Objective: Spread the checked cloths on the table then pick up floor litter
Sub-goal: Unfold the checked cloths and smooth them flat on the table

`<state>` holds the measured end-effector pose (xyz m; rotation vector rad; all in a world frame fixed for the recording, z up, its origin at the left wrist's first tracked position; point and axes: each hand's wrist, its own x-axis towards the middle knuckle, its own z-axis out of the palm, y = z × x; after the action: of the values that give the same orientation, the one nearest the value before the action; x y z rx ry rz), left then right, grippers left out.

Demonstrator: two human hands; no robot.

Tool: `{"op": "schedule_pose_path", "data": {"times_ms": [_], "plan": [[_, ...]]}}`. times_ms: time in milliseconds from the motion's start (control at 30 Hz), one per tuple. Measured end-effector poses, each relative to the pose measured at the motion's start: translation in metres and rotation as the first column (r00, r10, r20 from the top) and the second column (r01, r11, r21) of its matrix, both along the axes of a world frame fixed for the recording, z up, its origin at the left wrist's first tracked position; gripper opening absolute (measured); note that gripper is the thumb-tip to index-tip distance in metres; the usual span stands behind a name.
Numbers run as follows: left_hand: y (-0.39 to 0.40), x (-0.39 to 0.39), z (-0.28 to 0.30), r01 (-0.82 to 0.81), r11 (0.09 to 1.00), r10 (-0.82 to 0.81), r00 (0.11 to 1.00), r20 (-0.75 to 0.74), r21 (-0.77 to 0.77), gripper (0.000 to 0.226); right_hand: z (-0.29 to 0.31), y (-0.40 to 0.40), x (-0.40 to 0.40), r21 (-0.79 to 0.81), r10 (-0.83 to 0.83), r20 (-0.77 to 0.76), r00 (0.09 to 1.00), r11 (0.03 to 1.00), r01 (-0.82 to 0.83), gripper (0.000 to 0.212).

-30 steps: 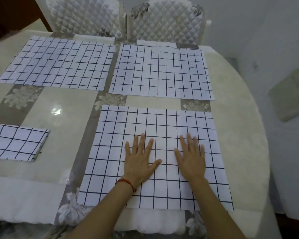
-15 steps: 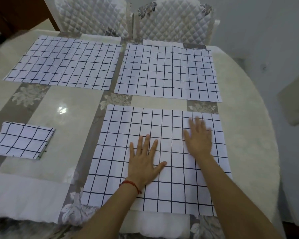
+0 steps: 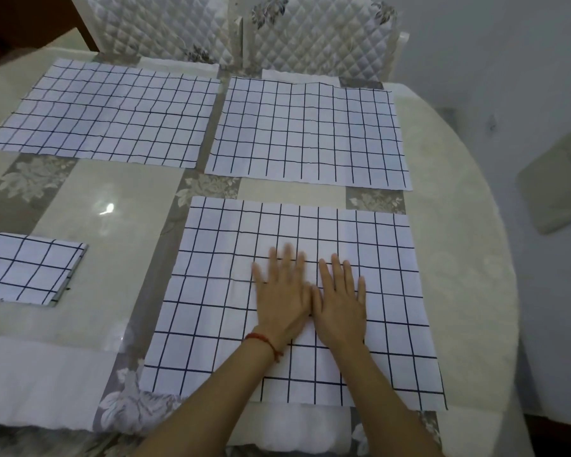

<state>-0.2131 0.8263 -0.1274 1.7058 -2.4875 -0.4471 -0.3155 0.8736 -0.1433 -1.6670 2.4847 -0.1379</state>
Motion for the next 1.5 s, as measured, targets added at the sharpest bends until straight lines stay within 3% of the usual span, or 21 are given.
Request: {"op": "schedule_pose_path", "data": {"times_ms": [67, 133, 233, 300, 367, 433, 500, 533, 700, 867, 1000, 1133, 1267, 1500], "plan": [[-0.008, -0.013, 0.0, 0.228, 0.974, -0.228, 0.974, 0.005, 0.018, 0.058, -0.001, 0.0, 0.0, -0.001, 0.016, -0.007, 1.0, 1.0, -0.016, 0.053], [-0.034, -0.001, -0.005, 0.291, 0.956, -0.292, 0.955, 0.055, 0.022, 0.064, -0.002, 0.002, -0.001, -0.024, 0.025, -0.003, 1.0, 0.999, -0.025, 0.052], [-0.078, 0.042, -0.009, 0.03, 1.0, -0.028, 0.99, 0.141, -0.01, 0.06, -0.001, 0.001, 0.0, -0.063, 0.016, 0.025, 1.0, 0.998, -0.014, 0.051], [-0.095, 0.068, -0.006, -0.261, 0.964, 0.254, 0.96, 0.118, 0.053, 0.058, -0.002, 0.001, 0.001, -0.082, 0.019, 0.023, 1.0, 0.997, -0.017, 0.052], [-0.087, 0.073, -0.002, -0.403, 0.915, 0.401, 0.914, 0.059, 0.024, 0.06, -0.003, 0.0, 0.0, -0.094, 0.02, 0.027, 0.999, 0.995, -0.018, 0.053], [-0.048, 0.055, -0.002, -0.213, 0.971, 0.213, 0.977, -0.019, -0.105, 0.057, -0.003, 0.001, 0.001, -0.091, 0.018, 0.028, 0.999, 0.996, -0.015, 0.055], [0.004, 0.039, -0.009, 0.095, 0.987, -0.094, 0.995, 0.013, -0.127, 0.053, -0.001, 0.002, 0.001, -0.082, 0.02, 0.03, 0.999, 0.996, -0.018, 0.057], [0.021, 0.04, -0.012, 0.158, 0.981, -0.154, 0.987, 0.045, -0.11, 0.054, 0.0, 0.002, 0.001, -0.076, 0.026, 0.04, 0.999, 0.997, -0.023, 0.058], [0.011, 0.094, -0.021, -0.117, 0.992, 0.12, 0.989, 0.087, -0.037, 0.069, 0.005, 0.003, 0.002, -0.073, 0.035, 0.109, 0.993, 0.997, -0.028, 0.064], [0.013, 0.118, -0.005, -0.252, 0.966, 0.247, 0.965, 0.084, 0.058, 0.098, 0.012, 0.005, 0.001, -0.023, 0.052, 0.158, 0.986, 0.999, -0.05, 0.07], [0.021, 0.127, 0.023, -0.284, 0.956, 0.284, 0.959, 0.003, 0.07, 0.084, 0.031, 0.006, -0.004, 0.06, 0.086, 0.271, 0.959, 0.993, -0.105, 0.056], [0.04, 0.147, 0.047, -0.174, 0.981, 0.177, 0.984, -0.033, 0.082, 0.059, 0.054, 0.019, 0.025, -0.096, 0.221, 0.292, 0.931, 0.975, -0.201, 0.053], [0.052, 0.182, 0.071, -0.176, 0.984, 0.176, 0.965, -0.193, 0.016, 0.05, 0.065, 0.028, 0.072, -0.074, 0.279, 0.334, 0.9, 0.96, -0.27, 0.048], [-0.002, 0.298, 0.086, -0.191, 0.978, 0.185, 0.98, -0.069, -0.089, 0.036, 0.079, 0.007, 0.165, -0.09, 0.375, 0.346, 0.86, 0.926, -0.367, 0.054]]}}
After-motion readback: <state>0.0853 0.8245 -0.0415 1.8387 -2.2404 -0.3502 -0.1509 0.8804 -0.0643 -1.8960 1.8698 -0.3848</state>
